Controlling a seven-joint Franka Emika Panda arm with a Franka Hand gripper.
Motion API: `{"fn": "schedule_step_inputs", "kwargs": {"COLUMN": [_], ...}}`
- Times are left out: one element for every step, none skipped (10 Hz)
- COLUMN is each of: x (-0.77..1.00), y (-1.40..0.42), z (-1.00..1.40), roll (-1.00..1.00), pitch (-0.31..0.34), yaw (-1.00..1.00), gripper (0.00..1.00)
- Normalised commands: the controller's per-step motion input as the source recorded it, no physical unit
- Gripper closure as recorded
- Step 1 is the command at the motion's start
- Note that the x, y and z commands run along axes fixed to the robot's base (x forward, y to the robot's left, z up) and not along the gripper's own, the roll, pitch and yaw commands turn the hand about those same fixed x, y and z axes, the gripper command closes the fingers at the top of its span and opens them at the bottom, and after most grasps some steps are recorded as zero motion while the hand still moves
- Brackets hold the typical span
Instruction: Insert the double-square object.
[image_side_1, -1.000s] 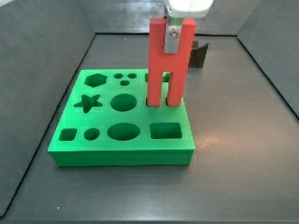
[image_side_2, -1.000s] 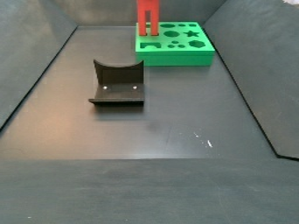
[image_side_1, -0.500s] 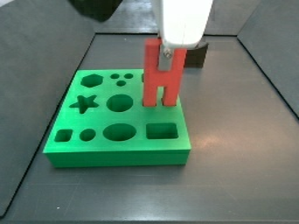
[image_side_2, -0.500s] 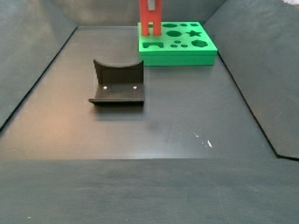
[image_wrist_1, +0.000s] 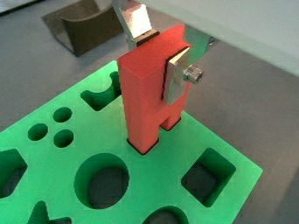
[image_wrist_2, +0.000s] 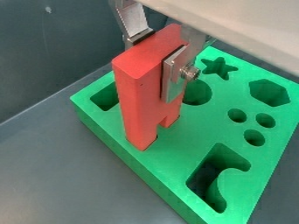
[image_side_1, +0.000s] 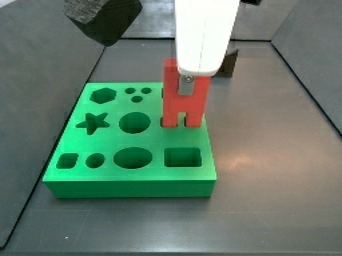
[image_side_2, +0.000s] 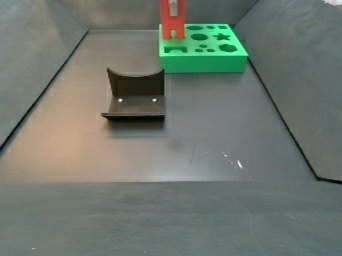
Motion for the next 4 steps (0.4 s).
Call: {"fn": "schedule_step_inputs", "kwargs": {"x": [0.00,0.00,0.00,0.00], "y": [0.00,-0.05,0.00,0.00], "z": [-0.10,0.00,0.00,0.00], "roll": [0.00,0.04,0.01,0.00], "pitch": [0.000,0.000,0.000,0.000], "yaw": [-0.18,0.00,0.00,0.00], "gripper": [1.00,1.00,1.00,1.00]}}
